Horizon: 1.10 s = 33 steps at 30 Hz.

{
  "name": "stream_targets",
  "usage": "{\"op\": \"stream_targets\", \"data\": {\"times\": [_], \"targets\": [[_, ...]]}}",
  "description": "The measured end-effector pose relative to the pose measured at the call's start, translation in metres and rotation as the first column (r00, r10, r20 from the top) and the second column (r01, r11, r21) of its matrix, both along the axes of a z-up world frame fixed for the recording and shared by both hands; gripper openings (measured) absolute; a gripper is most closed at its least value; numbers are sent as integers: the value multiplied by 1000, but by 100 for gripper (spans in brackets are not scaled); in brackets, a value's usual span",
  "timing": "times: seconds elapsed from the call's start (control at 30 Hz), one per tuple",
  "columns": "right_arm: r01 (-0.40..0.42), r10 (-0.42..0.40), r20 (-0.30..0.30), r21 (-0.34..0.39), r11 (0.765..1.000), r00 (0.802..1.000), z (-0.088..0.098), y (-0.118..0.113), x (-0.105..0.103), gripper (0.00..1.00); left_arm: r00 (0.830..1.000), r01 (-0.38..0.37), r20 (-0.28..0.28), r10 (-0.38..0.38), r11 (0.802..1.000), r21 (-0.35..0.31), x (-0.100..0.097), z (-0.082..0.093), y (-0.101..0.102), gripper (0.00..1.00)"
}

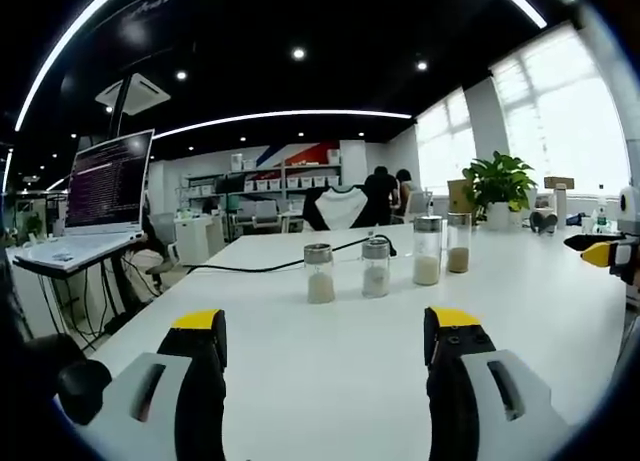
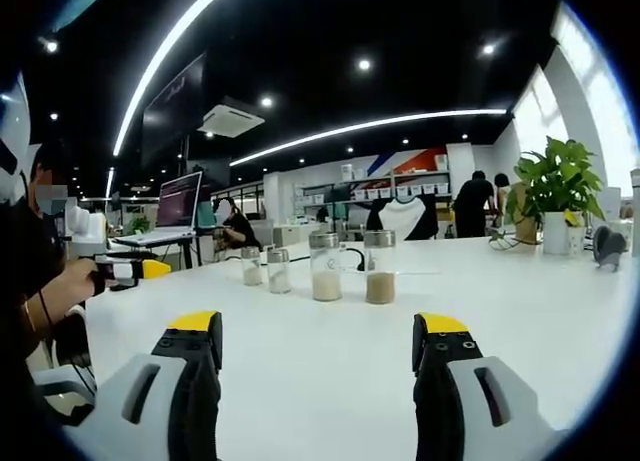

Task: Rotate the seasoning bottle until the label or dispensing opening points toward the visible target arrow and the bottle remains upright within the marked orientation range

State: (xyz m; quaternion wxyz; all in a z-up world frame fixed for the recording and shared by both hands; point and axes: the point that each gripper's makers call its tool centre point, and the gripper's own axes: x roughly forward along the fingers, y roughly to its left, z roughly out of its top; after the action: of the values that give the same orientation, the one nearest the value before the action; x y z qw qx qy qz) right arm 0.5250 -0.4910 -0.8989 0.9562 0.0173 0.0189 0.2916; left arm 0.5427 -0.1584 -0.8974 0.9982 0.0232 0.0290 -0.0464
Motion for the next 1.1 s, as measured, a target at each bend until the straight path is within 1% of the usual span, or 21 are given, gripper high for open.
{"op": "stream_targets", "data": {"times": [0.27, 0.47, 0.73, 1.0, 1.1], "targets": [[3, -3, -4, -7, 1000, 1000, -1, -1, -1, 78, 1000, -3, -8, 3, 1000, -1, 4, -1, 1, 86], [4, -4, -10, -12, 1000, 1000, -3, -1, -1, 77, 1000, -5, -11, 6, 1000, 14, 10, -4, 2, 86], [0, 0, -14, -9, 1000, 1000, -4, 0, -2, 76, 1000, 8, -12, -8, 1000, 18, 16, -5, -1, 86], [9, -9, -17, -9, 1000, 1000, -6, -3, -3, 76, 1000, 7, -12, -7, 1000, 13, 17, -5, -1, 86], [9, -9, -16, -8, 1000, 1000, -7, -4, -2, 74, 1000, 8, -26, -7, 1000, 14, 18, -12, -2, 85]]}}
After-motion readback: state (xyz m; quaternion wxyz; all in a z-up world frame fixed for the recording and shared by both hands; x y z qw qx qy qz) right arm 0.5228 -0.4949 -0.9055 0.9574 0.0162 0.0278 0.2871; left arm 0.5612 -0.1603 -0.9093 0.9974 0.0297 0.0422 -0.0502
